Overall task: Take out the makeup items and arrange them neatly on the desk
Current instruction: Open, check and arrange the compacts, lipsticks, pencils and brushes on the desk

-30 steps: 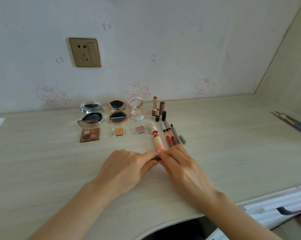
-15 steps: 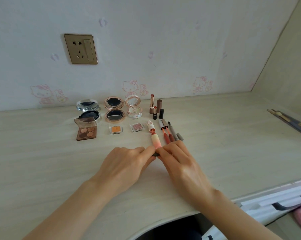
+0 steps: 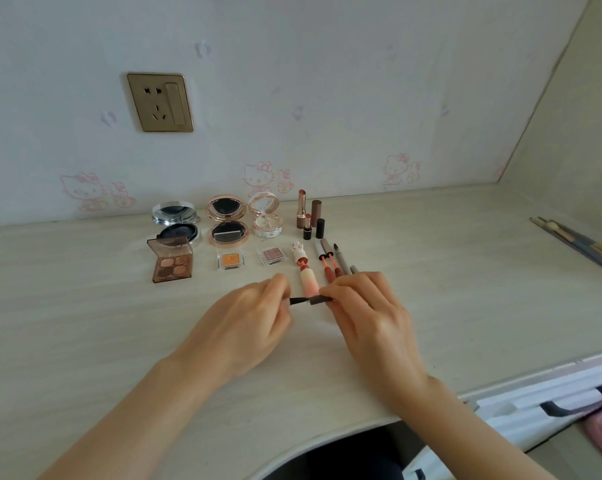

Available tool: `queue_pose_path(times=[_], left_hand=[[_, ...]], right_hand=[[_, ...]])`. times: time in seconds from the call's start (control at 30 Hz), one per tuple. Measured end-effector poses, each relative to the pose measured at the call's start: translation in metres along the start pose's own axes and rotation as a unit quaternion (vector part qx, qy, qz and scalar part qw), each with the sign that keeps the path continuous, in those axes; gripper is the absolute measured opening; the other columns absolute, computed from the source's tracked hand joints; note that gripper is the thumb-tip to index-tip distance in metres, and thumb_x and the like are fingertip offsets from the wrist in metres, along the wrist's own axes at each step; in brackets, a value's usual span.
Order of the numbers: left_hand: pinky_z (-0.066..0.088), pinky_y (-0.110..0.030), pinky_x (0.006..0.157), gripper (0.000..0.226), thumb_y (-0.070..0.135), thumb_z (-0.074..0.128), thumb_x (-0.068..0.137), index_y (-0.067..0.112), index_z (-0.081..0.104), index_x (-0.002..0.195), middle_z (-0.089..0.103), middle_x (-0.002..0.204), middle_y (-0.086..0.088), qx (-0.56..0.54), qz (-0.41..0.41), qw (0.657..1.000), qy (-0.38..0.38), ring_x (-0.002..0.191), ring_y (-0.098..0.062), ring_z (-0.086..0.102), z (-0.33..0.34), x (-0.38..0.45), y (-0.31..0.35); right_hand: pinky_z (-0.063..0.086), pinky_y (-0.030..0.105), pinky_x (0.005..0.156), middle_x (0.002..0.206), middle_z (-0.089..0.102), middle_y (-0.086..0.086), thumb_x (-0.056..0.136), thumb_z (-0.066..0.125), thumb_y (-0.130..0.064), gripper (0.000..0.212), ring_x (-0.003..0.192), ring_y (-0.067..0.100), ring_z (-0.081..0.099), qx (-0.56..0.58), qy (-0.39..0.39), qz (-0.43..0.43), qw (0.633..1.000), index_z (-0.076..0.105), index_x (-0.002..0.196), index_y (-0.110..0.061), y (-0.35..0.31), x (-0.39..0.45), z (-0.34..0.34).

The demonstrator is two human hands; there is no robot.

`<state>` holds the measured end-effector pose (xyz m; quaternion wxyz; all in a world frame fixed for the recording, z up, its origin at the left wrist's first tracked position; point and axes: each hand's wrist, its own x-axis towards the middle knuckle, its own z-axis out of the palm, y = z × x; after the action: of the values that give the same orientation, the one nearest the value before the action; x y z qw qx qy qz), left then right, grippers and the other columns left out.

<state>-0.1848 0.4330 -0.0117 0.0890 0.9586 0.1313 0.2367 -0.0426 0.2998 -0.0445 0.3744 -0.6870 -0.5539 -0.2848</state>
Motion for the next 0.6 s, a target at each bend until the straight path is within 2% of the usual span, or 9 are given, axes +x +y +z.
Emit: queue_pose_path(times=[0.07,0.17,0.27,0.33,0.43,0.5,0.6], left_hand=[[0.035,-0.028,0.061,0.018,0.025,0.036,0.093,0.016,0.052,0.092,0.056,0.082,0.005,-0.027,-0.037,0.999,0.012,0.070,-0.015,0.048,-0.001,0.000,-0.005],[0.038,-0.028,0.064,0.010,0.011,0.049,0.089,0.017,0.058,0.092,0.051,0.082,0.012,-0.059,-0.070,0.995,0.040,0.071,-0.013,0.049,0.000,0.003,-0.012],[0.043,-0.016,0.066,0.023,0.003,0.061,0.084,0.018,0.064,0.101,0.052,0.082,0.020,-0.105,-0.087,0.988,0.071,0.075,-0.004,0.056,0.004,0.009,-0.012],[0.046,-0.010,0.067,0.029,0.005,0.064,0.085,0.024,0.062,0.107,0.059,0.081,0.019,-0.155,-0.095,0.981,0.073,0.076,0.000,0.061,0.006,0.013,-0.005],[0.052,-0.018,0.063,0.033,0.010,0.064,0.088,0.038,0.049,0.096,0.063,0.076,0.015,-0.229,-0.100,0.966,0.065,0.066,-0.003,0.065,0.007,0.018,0.010],[0.054,-0.023,0.059,0.023,0.012,0.060,0.091,0.033,0.049,0.089,0.062,0.071,0.013,-0.250,-0.105,0.961,0.049,0.057,-0.006,0.064,0.007,0.022,0.021],[0.055,-0.032,0.060,0.016,0.011,0.051,0.095,0.025,0.058,0.090,0.062,0.073,0.002,-0.262,-0.104,0.959,0.009,0.053,-0.010,0.063,0.013,0.031,0.032]], right_hand=[[0.048,0.025,0.072,0.095,0.065,-0.003,0.087,0.065,-0.010,0.011,0.089,0.017,0.056,0.029,-0.005,0.045,0.999,0.072,0.095,-0.012,0.005,0.000,-0.001],[0.044,0.019,0.071,0.096,0.063,-0.008,0.085,0.069,-0.010,0.013,0.090,0.014,0.055,0.052,-0.024,0.109,0.992,0.071,0.097,-0.016,0.013,-0.001,-0.008],[0.045,0.020,0.071,0.093,0.064,-0.011,0.084,0.070,-0.013,0.017,0.089,0.011,0.056,0.072,-0.045,0.145,0.986,0.071,0.100,-0.019,0.021,-0.002,-0.016],[0.045,0.017,0.070,0.090,0.064,-0.016,0.084,0.071,-0.015,0.019,0.088,0.007,0.057,0.078,-0.047,0.164,0.982,0.070,0.102,-0.023,0.025,0.000,-0.022],[0.040,0.010,0.066,0.083,0.055,-0.029,0.085,0.069,-0.018,0.022,0.085,0.003,0.055,0.059,-0.053,0.182,0.980,0.067,0.105,-0.026,0.030,0.003,-0.029],[0.039,0.011,0.065,0.080,0.053,-0.031,0.087,0.067,-0.020,0.022,0.084,0.003,0.054,0.053,-0.067,0.191,0.978,0.065,0.108,-0.027,0.035,0.003,-0.033],[0.038,0.013,0.063,0.080,0.058,-0.026,0.088,0.065,-0.023,0.017,0.083,0.001,0.054,0.070,-0.085,0.232,0.966,0.066,0.104,-0.029,0.045,0.004,-0.035]])
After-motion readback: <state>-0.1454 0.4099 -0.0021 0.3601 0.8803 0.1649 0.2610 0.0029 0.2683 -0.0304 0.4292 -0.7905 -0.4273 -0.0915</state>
